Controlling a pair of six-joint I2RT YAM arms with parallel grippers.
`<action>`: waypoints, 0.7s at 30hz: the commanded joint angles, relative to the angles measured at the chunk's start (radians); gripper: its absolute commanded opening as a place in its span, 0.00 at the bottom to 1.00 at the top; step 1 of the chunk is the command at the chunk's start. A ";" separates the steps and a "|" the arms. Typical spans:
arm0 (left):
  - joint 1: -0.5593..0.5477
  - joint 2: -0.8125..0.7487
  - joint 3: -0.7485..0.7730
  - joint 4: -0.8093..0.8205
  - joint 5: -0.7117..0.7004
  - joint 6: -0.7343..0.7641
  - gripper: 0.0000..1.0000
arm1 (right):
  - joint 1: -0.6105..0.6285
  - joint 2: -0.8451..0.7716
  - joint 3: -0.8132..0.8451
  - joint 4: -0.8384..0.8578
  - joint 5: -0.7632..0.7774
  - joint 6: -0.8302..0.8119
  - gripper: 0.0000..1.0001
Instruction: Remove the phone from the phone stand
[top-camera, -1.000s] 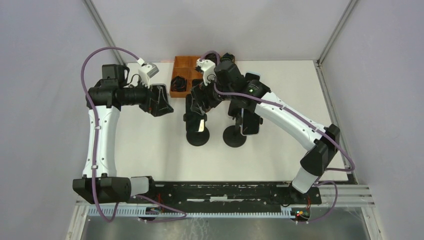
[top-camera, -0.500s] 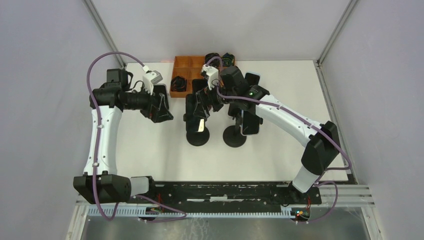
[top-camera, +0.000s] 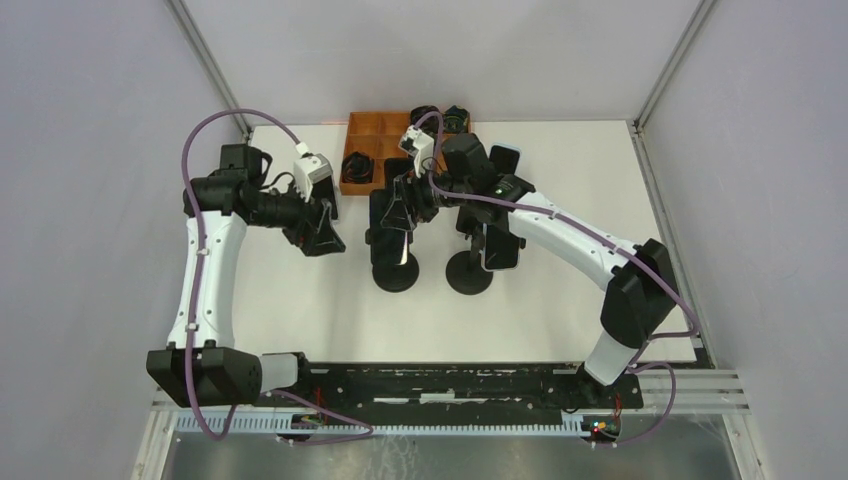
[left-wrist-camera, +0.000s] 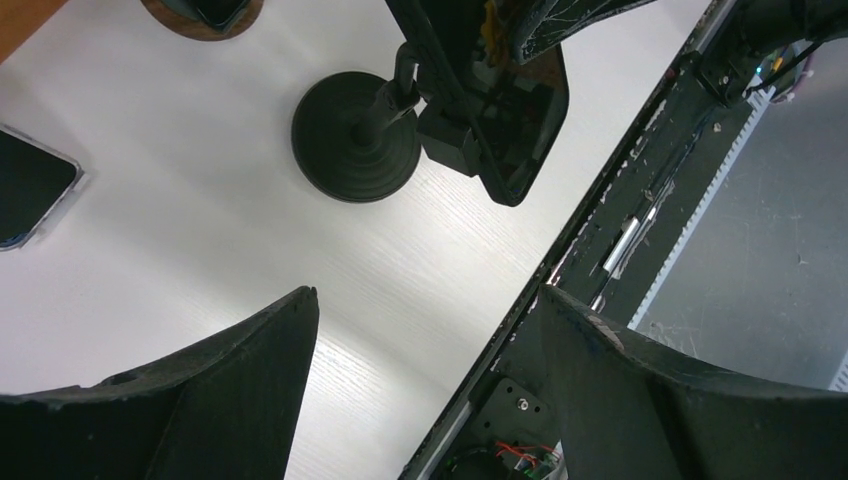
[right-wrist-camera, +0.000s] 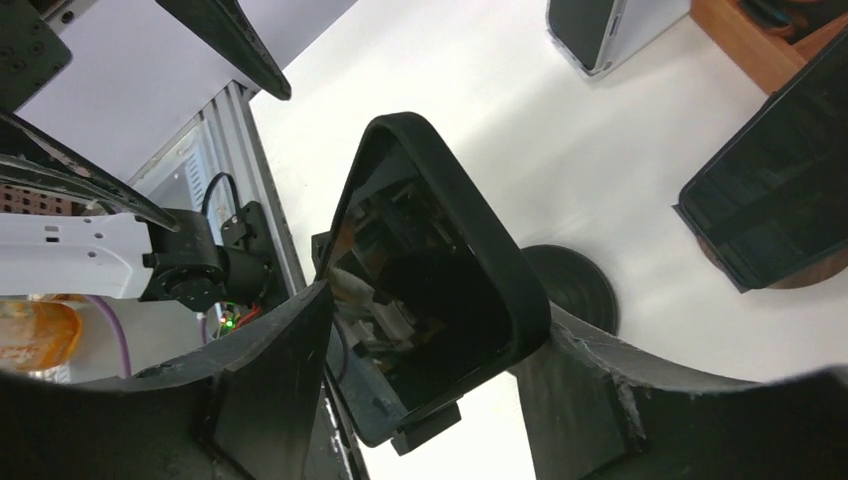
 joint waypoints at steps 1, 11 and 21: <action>-0.012 -0.001 -0.022 -0.026 0.046 0.076 0.85 | 0.007 0.021 -0.017 0.079 -0.065 0.041 0.67; -0.038 0.005 -0.054 -0.026 0.050 0.109 0.77 | 0.006 0.008 -0.096 0.229 -0.135 0.149 0.54; -0.041 -0.036 -0.079 0.008 0.087 0.128 0.74 | 0.006 -0.012 -0.012 0.311 -0.098 0.312 0.03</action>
